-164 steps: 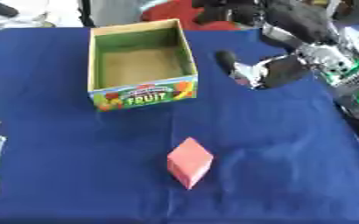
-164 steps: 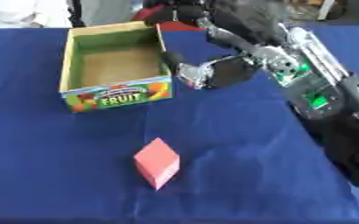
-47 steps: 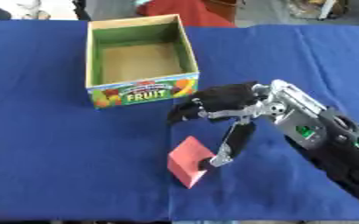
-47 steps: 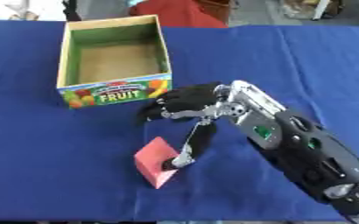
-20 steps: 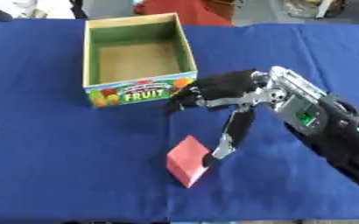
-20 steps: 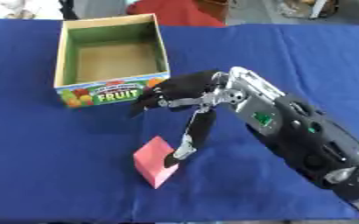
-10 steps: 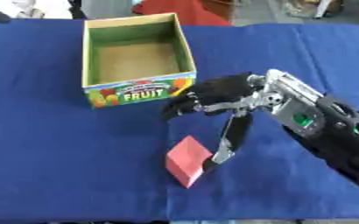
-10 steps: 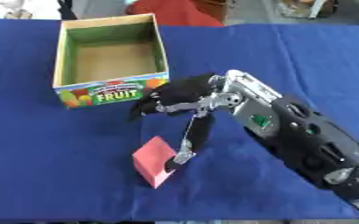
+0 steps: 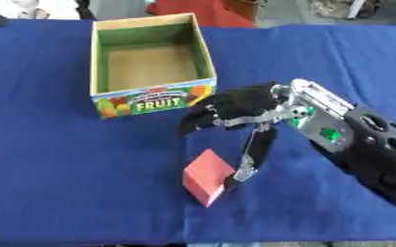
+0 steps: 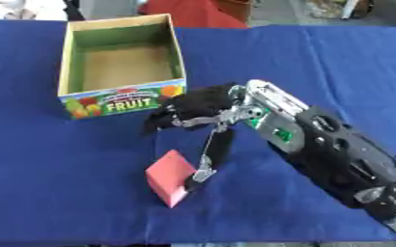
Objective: Pick up objects on the table and place them in the box.
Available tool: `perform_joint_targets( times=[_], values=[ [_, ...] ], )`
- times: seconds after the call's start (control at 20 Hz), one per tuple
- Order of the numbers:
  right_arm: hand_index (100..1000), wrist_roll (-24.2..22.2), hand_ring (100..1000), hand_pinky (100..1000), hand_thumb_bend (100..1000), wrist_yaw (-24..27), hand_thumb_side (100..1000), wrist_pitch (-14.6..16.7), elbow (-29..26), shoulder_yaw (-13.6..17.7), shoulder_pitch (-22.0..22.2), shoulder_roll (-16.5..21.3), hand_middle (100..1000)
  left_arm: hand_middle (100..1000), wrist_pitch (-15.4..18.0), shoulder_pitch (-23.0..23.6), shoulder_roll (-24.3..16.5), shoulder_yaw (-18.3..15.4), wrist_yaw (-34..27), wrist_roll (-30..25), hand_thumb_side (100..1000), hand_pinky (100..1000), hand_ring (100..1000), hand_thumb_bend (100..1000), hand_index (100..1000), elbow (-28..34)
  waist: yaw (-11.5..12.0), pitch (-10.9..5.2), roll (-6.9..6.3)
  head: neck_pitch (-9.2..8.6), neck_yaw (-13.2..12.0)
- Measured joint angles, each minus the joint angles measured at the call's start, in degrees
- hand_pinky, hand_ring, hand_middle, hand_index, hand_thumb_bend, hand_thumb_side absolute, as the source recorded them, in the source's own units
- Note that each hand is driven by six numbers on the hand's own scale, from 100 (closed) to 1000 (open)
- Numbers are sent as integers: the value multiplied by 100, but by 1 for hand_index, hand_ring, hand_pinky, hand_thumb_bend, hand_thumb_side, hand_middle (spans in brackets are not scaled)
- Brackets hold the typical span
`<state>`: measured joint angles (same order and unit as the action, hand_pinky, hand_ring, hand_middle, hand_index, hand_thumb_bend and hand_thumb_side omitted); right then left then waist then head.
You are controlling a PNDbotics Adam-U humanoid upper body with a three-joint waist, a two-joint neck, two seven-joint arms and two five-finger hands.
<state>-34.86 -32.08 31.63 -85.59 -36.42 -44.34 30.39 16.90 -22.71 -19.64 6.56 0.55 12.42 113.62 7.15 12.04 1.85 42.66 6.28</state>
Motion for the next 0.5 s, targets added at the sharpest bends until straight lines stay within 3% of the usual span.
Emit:
perform_joint_targets(
  times=[0.5],
  values=[
    [1000, 41, 908, 963, 601, -100, 617, 41, 85, -44, 49, -21, 935, 824, -2, 37, 0, 0, 0, -2, 872, 546, 806, 100, 844, 0, -1, 17, 15, 7, 39]
  ],
)
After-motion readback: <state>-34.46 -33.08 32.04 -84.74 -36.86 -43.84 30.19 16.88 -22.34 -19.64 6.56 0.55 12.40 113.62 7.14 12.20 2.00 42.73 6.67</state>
